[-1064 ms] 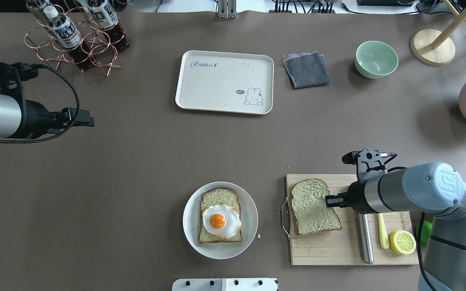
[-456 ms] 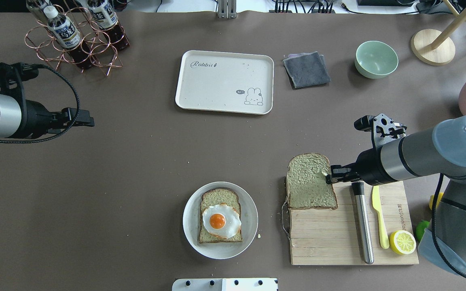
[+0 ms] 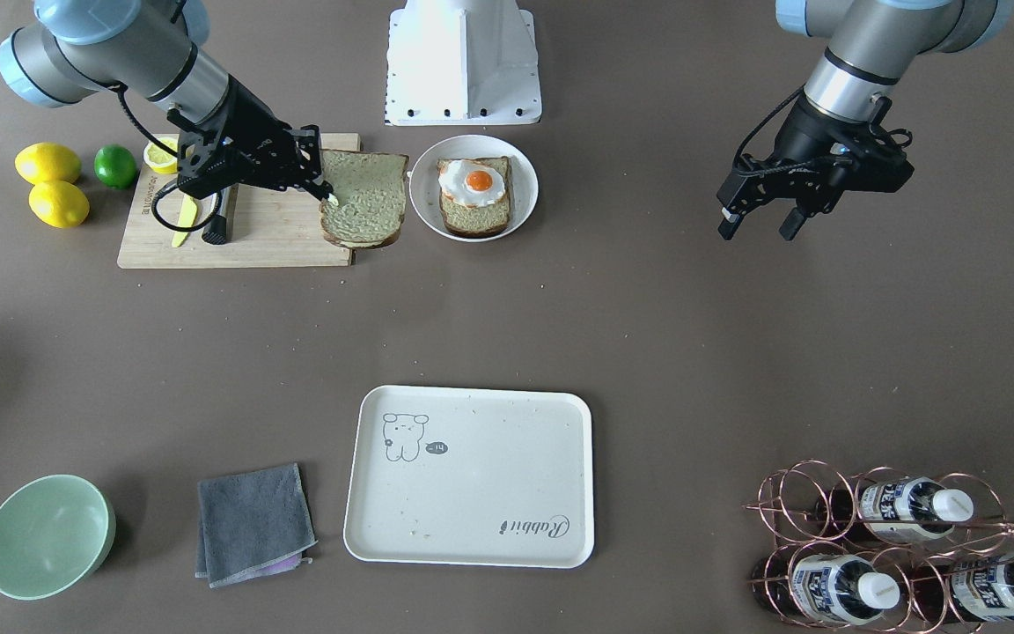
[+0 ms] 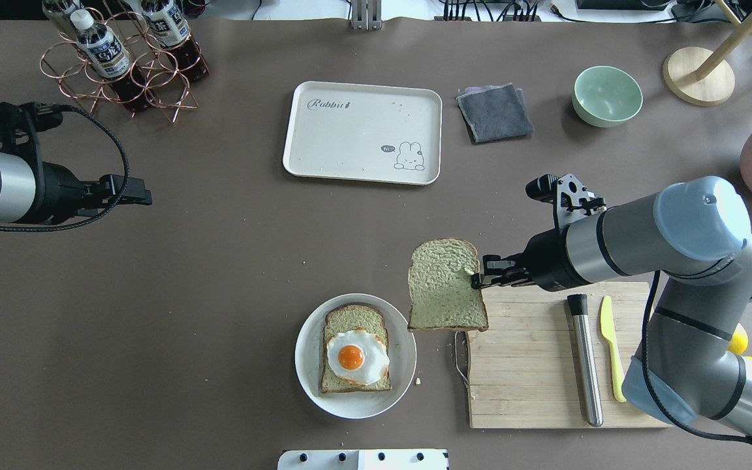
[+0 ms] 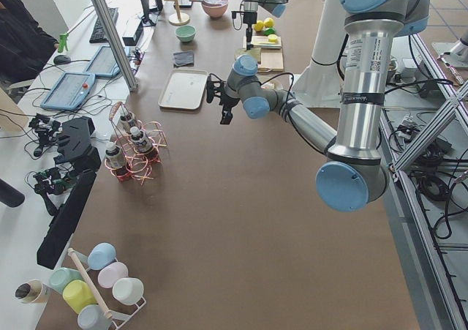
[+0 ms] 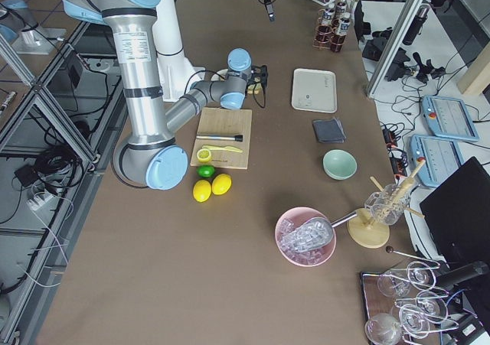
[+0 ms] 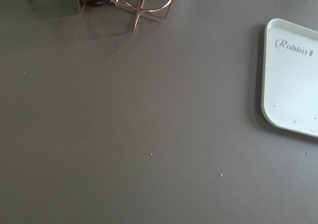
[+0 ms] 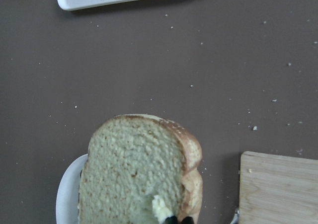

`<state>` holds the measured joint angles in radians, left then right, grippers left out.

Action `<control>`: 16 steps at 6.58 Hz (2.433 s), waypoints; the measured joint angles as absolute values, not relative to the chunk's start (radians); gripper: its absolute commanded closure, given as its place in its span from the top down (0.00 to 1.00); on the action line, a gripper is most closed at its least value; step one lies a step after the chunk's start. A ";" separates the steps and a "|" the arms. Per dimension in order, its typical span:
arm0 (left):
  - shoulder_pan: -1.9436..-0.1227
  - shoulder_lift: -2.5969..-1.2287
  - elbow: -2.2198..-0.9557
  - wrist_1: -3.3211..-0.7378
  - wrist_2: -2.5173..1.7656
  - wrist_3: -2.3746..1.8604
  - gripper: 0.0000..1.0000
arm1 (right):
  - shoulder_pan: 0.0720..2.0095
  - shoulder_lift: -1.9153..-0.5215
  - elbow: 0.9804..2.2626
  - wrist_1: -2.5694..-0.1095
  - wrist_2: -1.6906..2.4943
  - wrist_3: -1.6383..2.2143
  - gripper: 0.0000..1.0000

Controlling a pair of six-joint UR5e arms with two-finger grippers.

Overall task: Make sandwich and place on tray
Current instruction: 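Carry the bread slice over the egg and lay it on top with the right gripper, then release the bread and withdraw the right gripper while the left gripper reaches the plate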

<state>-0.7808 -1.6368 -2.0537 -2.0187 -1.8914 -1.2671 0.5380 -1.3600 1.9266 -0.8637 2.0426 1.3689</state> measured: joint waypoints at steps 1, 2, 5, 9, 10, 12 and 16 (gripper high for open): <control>-0.781 -1.637 -2.051 -2.019 -1.891 -1.267 0.97 | 0.469 -1.325 1.914 -0.860 1.973 1.385 0.00; -0.781 -1.637 -2.048 -2.019 -1.891 -1.267 0.97 | 0.396 -1.293 1.908 -0.861 1.896 1.405 0.00; -0.781 -1.636 -2.041 -2.022 -1.892 -1.267 0.97 | 0.277 -1.225 1.857 -0.867 1.746 1.428 0.00; -0.781 -1.636 -2.033 -2.022 -1.889 -1.267 0.97 | 0.269 -1.177 1.769 -0.861 1.717 1.426 0.98; -0.781 -1.637 -2.029 -2.022 -1.887 -1.267 0.97 | 0.268 -1.173 1.765 -0.860 1.714 1.428 0.99; -0.781 -1.640 -2.023 -2.023 -1.886 -1.267 0.97 | 0.274 -1.176 1.774 -0.860 1.702 1.429 0.99; -0.680 -1.716 -2.025 -2.022 -1.817 -1.403 0.97 | 0.424 -1.221 1.826 -0.861 1.833 1.428 0.99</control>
